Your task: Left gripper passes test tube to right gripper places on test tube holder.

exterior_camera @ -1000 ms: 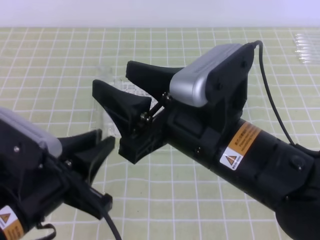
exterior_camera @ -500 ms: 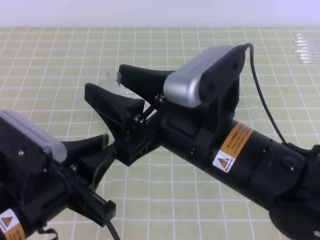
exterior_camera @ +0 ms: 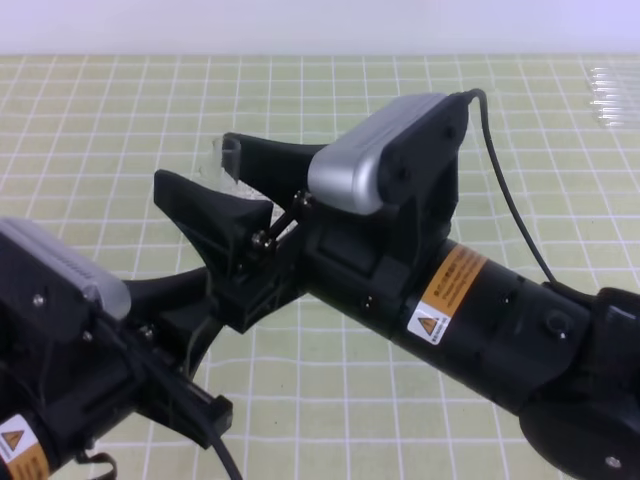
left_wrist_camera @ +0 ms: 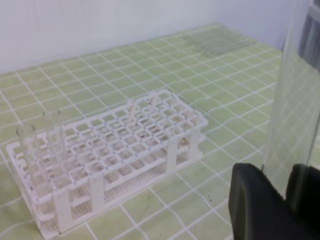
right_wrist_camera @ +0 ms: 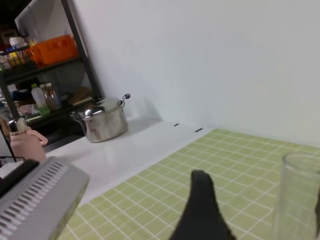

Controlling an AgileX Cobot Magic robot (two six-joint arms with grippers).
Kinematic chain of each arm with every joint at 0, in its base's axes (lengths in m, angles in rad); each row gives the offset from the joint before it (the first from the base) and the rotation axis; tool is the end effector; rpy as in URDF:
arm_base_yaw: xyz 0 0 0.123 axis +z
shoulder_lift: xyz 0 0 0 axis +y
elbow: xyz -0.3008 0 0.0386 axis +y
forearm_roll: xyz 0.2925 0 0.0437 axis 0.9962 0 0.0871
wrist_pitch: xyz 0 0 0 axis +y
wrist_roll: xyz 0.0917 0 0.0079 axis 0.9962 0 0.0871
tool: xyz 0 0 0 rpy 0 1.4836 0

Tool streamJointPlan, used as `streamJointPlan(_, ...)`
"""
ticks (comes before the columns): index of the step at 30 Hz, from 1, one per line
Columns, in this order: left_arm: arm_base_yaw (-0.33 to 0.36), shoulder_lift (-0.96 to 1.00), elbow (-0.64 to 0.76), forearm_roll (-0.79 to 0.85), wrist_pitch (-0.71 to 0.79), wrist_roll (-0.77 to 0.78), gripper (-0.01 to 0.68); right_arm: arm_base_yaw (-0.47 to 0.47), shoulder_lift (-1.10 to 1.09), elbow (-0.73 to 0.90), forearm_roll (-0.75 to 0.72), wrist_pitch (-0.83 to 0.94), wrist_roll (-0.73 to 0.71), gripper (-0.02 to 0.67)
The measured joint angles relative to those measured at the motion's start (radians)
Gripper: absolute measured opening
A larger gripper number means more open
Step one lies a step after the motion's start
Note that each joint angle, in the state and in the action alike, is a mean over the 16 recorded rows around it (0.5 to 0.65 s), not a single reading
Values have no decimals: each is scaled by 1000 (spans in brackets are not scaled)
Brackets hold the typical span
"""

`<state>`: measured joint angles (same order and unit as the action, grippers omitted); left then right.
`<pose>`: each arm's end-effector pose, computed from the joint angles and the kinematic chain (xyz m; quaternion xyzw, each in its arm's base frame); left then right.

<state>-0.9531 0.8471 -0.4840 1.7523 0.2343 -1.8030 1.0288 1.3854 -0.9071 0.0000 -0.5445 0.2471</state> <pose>0.1365 -0.1556 0.2903 0.2775 0.7317 -0.2159 0.5840 0.1822 0.3026 0.3439 -0.2480 0.6018 0.4521 0.6099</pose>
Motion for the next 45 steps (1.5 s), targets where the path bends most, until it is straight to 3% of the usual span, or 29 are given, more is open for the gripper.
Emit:
streamJointPlan(14, 0, 0, -8, -2, 4, -6, 60, 0, 6, 0, -18, -35, 31, 425)
streamJointPlan(32, 0, -1, -8, 1, 4, -10, 60, -6, 7, 0, -55, -57, 53, 128)
streamJointPlan(45, 0, -2, -8, 1, -4, -13, 81, -9, 8, 0, -65, -60, 57, 100)
